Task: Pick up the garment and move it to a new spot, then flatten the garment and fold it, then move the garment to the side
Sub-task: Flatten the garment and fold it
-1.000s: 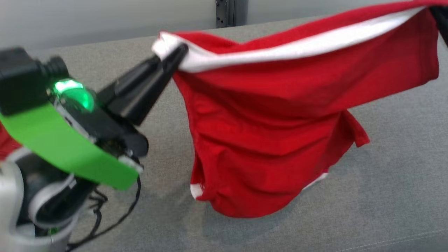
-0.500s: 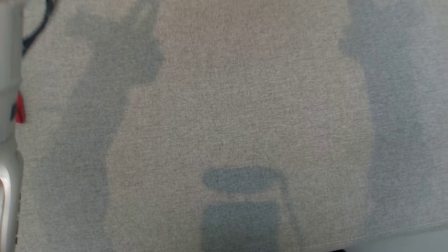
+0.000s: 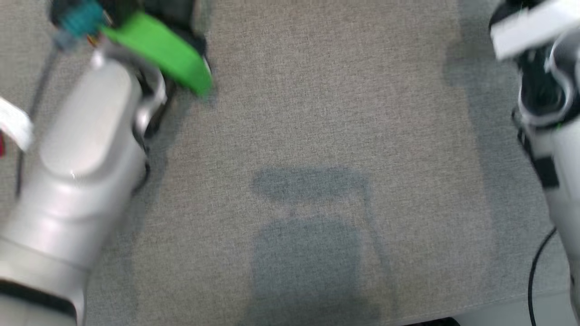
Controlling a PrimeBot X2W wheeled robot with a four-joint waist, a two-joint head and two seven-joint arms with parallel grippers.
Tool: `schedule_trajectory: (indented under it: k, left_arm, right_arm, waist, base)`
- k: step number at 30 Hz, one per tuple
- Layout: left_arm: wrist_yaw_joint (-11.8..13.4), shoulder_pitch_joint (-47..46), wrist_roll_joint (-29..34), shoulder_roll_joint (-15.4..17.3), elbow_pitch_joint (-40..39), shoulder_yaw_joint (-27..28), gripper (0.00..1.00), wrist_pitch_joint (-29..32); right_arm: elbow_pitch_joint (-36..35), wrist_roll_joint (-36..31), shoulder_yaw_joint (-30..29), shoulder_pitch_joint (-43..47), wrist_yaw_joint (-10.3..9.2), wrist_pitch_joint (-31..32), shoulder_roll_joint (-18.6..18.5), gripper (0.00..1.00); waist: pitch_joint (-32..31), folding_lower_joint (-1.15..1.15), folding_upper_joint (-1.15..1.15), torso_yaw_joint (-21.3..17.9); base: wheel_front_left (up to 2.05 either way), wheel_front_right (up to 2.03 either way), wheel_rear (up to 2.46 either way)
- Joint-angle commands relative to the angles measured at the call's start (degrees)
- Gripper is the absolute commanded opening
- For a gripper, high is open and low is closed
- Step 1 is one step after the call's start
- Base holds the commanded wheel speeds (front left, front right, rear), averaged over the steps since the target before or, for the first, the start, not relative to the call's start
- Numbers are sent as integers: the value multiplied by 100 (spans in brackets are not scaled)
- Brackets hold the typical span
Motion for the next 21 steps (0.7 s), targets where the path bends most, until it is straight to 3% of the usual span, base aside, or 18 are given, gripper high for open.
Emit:
schedule_trajectory:
  k: [1,8,16,21]
  left_arm:
    - [-11,401,-98,89,-130,-93,0,-42]
    - [49,2761,-360,295,-1194,-219,0,-55]
    - [859,5670,-710,296,-2433,159,0,-54]
    - [1210,6674,-1002,266,-3176,210,0,-36]
  right_arm:
    - [-99,125,100,439,-2,-135,-160,0]
    - [-546,692,707,2659,-3,-493,-880,0]
    - [-1132,1238,707,4999,-12,-704,-1604,0]
    - [-1753,1428,223,6187,-14,-901,-1822,0]
  waist:
    - [-330,-1,0,-17]
    - [-1388,-1,0,87]
    - [-2520,-1,0,299]
    - [-2757,-1,0,496]
  base:
    - [0,0,0]
    - [0,0,0]
    - [0,0,0]
    - [0,0,0]
